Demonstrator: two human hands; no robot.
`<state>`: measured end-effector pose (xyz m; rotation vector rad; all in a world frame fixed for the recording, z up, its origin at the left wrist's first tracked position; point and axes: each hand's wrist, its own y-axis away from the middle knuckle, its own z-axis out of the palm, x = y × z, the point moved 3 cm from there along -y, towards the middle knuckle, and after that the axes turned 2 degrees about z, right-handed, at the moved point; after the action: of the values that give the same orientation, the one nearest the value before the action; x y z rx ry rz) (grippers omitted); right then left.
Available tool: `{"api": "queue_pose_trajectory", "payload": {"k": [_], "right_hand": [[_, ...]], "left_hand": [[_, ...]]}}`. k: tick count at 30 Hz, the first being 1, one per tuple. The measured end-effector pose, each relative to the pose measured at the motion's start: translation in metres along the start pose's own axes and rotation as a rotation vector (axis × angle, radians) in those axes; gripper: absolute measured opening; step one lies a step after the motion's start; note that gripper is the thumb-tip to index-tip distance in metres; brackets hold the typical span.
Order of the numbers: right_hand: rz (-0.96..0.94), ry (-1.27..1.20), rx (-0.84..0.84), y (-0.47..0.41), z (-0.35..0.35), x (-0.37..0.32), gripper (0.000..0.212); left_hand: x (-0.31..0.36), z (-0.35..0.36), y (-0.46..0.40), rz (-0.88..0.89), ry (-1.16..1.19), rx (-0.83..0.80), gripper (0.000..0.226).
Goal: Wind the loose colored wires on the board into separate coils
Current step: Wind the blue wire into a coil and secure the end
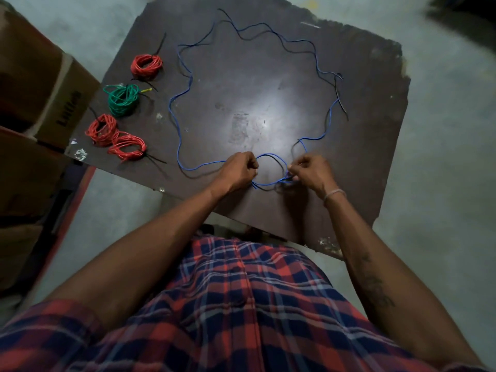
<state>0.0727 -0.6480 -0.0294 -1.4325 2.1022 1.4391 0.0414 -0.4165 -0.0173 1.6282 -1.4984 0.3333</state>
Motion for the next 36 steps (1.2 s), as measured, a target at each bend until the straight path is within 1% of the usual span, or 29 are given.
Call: {"api": "queue_pose_trajectory", "payload": {"k": [2,3,4,5,6,7,9,10,11,12,14,16,19,21,23,24,26,28,29,31,34,36], "right_hand": [[-0.007,0.024,-0.041,-0.022,0.013,0.015,0.030],[-0.021,0.016,-0.044,-0.027,0.018,0.017,0.029],[-0.010,-0.006,-0.038,-0.020,0.019,0.006,0.025],[-0.008,-0.069,-0.026,-0.006,0.017,-0.010,0.019],[-0.016,-0.132,-0.026,0.004,0.015,-0.021,0.013],[-0.037,-0.192,-0.039,0.012,0.013,-0.030,0.012],[-0.117,-0.245,-0.068,0.017,0.008,-0.039,0.018],[-0.157,-0.274,-0.084,0.017,0.006,-0.041,0.019],[-0.187,-0.302,-0.098,0.019,0.003,-0.044,0.018],[-0.217,-0.331,-0.111,0.018,0.001,-0.047,0.017],[-0.252,-0.412,-0.106,0.019,-0.004,-0.057,0.016],[-0.267,-0.521,-0.084,0.016,-0.011,-0.066,0.019],[-0.247,-0.537,0.029,0.006,-0.019,-0.077,0.022],[-0.249,-0.465,0.108,-0.005,-0.019,-0.083,0.020],[-0.274,-0.369,0.169,-0.011,-0.015,-0.093,0.011],[-0.284,-0.333,0.167,-0.014,-0.011,-0.099,0.005],[-0.245,-0.282,0.074,-0.013,-0.001,-0.110,0.010],[-0.201,-0.243,-0.107,-0.007,0.013,-0.121,0.015],[-0.198,-0.227,-0.189,-0.004,0.020,-0.125,0.018],[-0.217,-0.205,-0.299,0.003,0.032,-0.132,0.018],[-0.257,-0.152,-0.378,0.015,0.043,-0.137,0.020],[-0.286,-0.186,-0.413,0.024,0.048,-0.140,0.022]], "left_hand": [[0.009,0.012,-0.001,0.058,-0.047,-0.113,0.021],[0.011,0.017,-0.002,0.079,-0.086,-0.151,0.022],[0.010,0.021,-0.003,0.085,-0.103,-0.148,0.021],[0.009,0.022,-0.004,0.082,-0.088,-0.100,0.021],[0.007,0.020,-0.004,0.082,-0.046,-0.005,0.020],[0.004,0.015,-0.004,0.091,0.001,0.117,0.018],[0.002,-0.001,-0.003,0.140,0.031,0.342,0.017],[0.002,-0.010,-0.004,0.158,0.027,0.382,0.021],[0.003,-0.018,-0.008,0.171,0.026,0.366,0.026],[0.005,-0.024,-0.013,0.184,0.029,0.304,0.027],[0.014,-0.035,-0.019,0.187,0.060,0.128,0.022],[0.021,-0.040,-0.020,0.197,0.189,0.016,0.023],[0.032,-0.047,-0.017,0.197,0.521,-0.057,0.022],[0.042,-0.055,-0.013,0.130,0.764,-0.138,0.022],[0.053,-0.066,-0.009,0.052,1.029,-0.252,0.022],[0.059,-0.073,-0.008,0.032,1.159,-0.298,0.022],[0.067,-0.086,-0.007,0.018,1.367,-0.311,0.027],[0.072,-0.097,-0.010,0.025,1.467,-0.244,0.032],[0.073,-0.102,-0.011,0.034,1.480,-0.197,0.033],[0.071,-0.109,-0.017,0.046,1.474,-0.107,0.027],[0.062,-0.118,-0.029,0.028,1.490,0.028,0.018],[0.057,-0.123,-0.036,0.013,1.496,0.101,0.015]]}}
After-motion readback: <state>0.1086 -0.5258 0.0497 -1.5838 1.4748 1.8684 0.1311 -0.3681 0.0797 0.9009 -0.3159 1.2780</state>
